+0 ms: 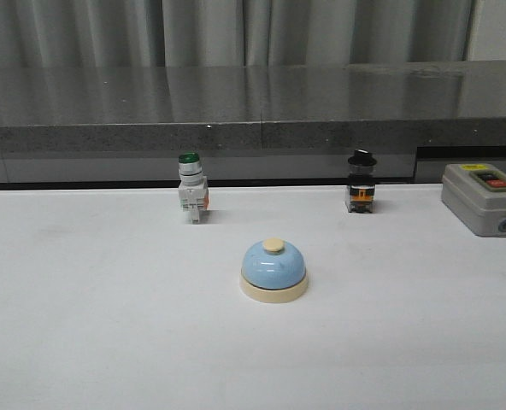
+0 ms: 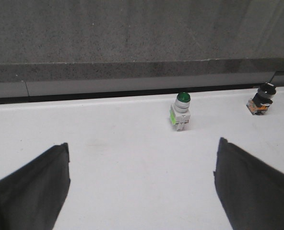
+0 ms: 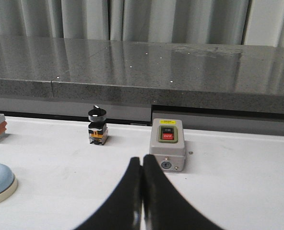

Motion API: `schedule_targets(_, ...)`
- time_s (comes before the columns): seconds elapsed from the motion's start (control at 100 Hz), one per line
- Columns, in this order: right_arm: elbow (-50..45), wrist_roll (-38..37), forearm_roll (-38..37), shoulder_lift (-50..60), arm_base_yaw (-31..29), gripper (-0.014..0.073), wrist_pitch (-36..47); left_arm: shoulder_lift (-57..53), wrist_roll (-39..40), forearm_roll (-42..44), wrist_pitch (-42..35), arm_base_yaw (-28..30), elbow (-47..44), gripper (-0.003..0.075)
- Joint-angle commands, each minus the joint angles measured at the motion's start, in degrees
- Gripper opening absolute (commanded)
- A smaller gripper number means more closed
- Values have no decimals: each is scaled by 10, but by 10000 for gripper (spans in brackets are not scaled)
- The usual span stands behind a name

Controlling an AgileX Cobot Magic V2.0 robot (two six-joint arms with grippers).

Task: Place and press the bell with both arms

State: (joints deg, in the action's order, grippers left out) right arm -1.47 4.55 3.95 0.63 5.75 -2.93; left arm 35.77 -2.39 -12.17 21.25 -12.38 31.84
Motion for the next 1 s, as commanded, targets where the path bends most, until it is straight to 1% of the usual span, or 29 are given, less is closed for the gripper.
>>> schedule_targets(0.0,8,0,-3,10,-3,-60,43,-45,5,-9,-43,1,-4,551)
schedule_targets(0.1,8,0,-3,10,-3,-60,43,-92,5,-9,-40,1,-26,451)
schedule_targets(0.23,8,0,-3,10,-3,-60,43,-137,5,-3,-36,1,-39,265)
schedule_targets(0.36,8,0,-3,10,-3,-60,43,-148,5,-1,-35,1,-44,82)
schedule_targets(0.45,8,0,-3,10,-3,-60,43,-148,5,-1,-33,1,-44,-20)
schedule_targets(0.99,8,0,-3,10,-3,-60,43,-148,5,-1,-33,1,-44,-20)
